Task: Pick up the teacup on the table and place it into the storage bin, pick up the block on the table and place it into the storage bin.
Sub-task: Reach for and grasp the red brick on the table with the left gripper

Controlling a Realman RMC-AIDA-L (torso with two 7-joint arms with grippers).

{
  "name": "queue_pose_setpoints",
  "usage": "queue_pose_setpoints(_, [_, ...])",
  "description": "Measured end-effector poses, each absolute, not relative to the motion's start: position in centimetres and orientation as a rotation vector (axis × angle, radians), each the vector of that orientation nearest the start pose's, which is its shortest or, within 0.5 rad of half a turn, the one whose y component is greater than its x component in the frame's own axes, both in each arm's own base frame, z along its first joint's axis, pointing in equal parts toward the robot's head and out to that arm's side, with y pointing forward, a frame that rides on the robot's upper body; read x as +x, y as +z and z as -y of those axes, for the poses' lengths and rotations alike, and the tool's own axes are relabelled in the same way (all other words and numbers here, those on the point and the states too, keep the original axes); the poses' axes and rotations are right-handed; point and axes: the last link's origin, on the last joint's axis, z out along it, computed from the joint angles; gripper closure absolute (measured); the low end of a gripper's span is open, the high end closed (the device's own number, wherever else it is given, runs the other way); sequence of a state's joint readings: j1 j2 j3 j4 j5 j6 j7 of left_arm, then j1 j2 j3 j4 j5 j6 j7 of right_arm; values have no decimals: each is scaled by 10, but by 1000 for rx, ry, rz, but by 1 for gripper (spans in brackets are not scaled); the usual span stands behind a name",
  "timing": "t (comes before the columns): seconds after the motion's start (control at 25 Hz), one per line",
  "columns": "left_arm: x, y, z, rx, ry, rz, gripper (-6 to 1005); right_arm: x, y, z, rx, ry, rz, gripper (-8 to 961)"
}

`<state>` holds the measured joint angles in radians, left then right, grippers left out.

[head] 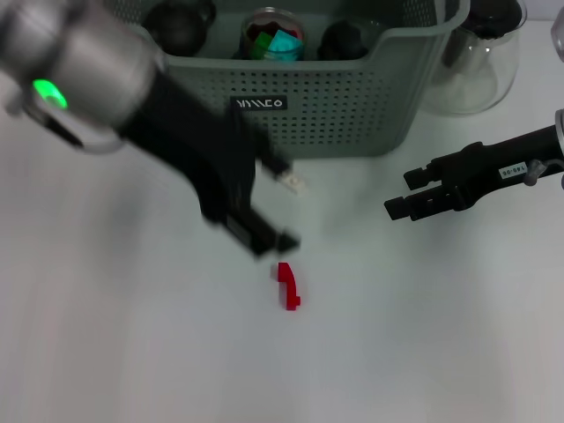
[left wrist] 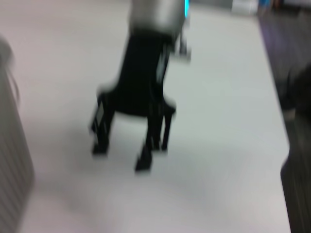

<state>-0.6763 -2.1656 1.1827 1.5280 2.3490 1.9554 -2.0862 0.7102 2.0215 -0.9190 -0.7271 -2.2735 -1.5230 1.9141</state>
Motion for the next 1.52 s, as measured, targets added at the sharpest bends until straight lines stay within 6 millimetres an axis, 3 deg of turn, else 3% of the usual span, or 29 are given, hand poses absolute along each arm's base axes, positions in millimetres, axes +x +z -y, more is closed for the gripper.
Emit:
queue_pose_setpoints(0.04, [-106,16,-312,-3147,246,230,96,232,-6,-365,-2897,109,-973,162])
queue_pose_setpoints(0.48, [-120,-65,-307,-2987,686,220,96,238,-7,-361,-2890,97,-1003,163])
queue_pose_setpoints(0.72, [-123,-87,-303,-2930,814,128,97,241,-8,-359,-2886,93,-1018,163])
queue_pose_setpoints(1.08, [-123,-108,-298,-2918,864,29,97,242,-8,-358,-2884,93,-1021,162])
queue_pose_setpoints(1.52, [-124,-119,-300,-2902,883,1,98,244,-9,-358,-2879,94,-1027,163])
